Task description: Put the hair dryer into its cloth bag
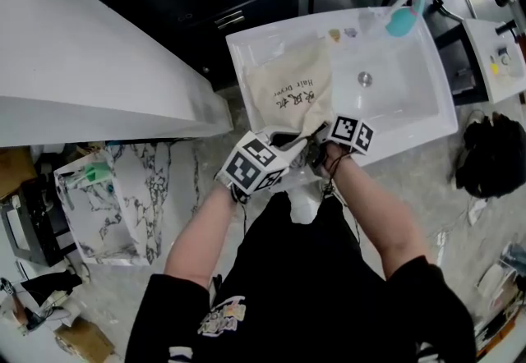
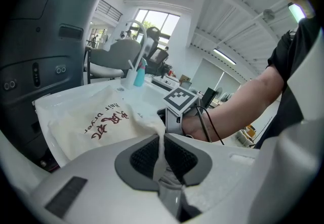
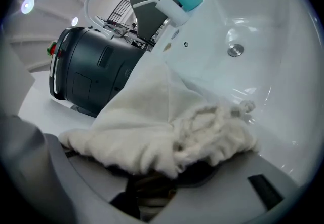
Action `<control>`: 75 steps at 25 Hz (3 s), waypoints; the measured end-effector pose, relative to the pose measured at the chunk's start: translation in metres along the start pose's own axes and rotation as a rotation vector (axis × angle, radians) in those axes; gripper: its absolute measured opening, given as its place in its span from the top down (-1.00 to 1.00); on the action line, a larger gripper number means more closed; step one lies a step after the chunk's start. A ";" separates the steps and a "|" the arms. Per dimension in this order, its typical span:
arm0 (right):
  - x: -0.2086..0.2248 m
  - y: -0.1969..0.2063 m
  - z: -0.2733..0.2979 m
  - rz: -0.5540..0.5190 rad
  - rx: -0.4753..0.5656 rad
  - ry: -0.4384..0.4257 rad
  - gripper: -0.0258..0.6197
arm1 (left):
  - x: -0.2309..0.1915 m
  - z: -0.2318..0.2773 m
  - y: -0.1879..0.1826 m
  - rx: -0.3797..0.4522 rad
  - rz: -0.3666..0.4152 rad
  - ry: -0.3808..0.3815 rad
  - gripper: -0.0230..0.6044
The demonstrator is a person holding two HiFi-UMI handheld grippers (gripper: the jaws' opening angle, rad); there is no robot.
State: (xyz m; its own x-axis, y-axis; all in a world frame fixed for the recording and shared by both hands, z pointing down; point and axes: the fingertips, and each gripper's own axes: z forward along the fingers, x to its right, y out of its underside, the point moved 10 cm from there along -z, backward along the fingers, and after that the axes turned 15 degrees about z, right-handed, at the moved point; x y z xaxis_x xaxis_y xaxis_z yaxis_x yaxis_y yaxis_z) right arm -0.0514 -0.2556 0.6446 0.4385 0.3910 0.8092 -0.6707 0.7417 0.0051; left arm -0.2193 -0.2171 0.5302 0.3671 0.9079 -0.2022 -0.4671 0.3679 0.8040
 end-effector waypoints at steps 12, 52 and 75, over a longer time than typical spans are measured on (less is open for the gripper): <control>-0.003 -0.002 0.016 0.021 0.019 -0.019 0.34 | -0.006 -0.002 0.007 -0.014 0.003 0.005 0.83; -0.057 -0.050 -0.181 -0.885 -0.047 -0.277 0.92 | 0.056 -0.023 -0.006 0.125 -0.119 -0.373 0.67; -0.118 -0.038 -0.253 -1.141 -0.153 -0.670 0.92 | 0.240 -0.075 -0.054 0.364 -0.218 -1.021 0.92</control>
State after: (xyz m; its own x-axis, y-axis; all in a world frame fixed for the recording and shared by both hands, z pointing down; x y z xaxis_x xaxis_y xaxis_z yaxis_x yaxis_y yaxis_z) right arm 0.0740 -0.1917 0.4002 0.2995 -0.7953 0.5270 -0.0345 0.5429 0.8391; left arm -0.1664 -0.0035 0.3965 0.9823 0.1765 0.0627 -0.1090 0.2667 0.9576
